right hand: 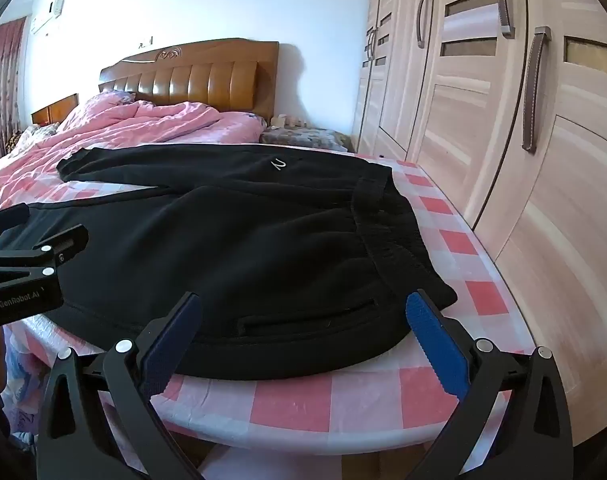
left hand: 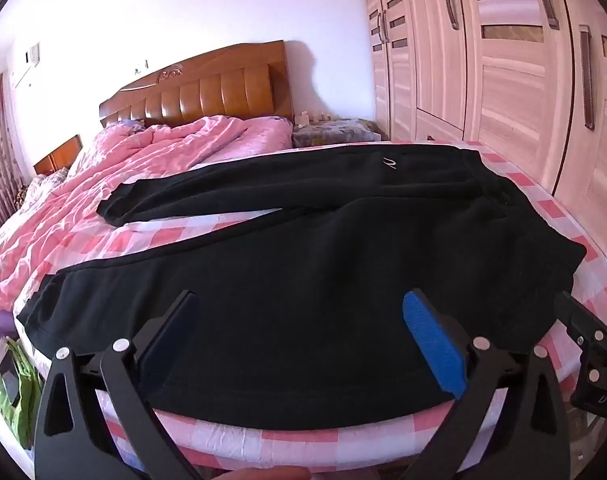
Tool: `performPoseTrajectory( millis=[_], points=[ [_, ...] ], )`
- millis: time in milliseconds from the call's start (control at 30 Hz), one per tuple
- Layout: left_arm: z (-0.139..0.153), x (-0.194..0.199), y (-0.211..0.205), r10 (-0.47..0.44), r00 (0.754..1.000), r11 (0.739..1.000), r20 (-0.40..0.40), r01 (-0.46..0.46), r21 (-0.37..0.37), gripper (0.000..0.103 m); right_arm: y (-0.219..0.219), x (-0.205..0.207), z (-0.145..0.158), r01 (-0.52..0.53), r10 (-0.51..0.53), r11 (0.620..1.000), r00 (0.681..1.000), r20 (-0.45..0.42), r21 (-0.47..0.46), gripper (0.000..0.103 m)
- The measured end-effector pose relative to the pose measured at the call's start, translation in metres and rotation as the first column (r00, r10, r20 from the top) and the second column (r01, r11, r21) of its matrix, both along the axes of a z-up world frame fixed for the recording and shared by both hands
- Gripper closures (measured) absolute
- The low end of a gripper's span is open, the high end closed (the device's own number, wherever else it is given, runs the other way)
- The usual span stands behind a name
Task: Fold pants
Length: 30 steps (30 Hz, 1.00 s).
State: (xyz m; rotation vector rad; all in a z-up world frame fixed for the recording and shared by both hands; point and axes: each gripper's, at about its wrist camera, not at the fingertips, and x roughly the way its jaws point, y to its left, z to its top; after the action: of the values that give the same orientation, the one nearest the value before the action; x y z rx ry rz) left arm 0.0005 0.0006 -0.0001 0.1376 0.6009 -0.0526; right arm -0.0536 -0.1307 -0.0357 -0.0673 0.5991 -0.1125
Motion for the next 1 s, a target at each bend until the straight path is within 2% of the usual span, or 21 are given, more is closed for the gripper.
performPoseTrajectory(
  millis=[433,1000],
  points=[
    [-0.002,0.001,0.013,-0.009,1.000,1.000,-0.030,0.009,-0.008,0.001,-0.002,-0.002,-0.004,-0.004,0.004,1.000,1.000,-0.007,0.019,0.004],
    [-0.009,0.001,0.010,0.000,0.999,1.000,-0.053,-0.001,-0.014,0.001,0.000,0.001,-0.008,0.003,-0.003,1.000,1.000,-0.016,0.029,0.004]
  ],
)
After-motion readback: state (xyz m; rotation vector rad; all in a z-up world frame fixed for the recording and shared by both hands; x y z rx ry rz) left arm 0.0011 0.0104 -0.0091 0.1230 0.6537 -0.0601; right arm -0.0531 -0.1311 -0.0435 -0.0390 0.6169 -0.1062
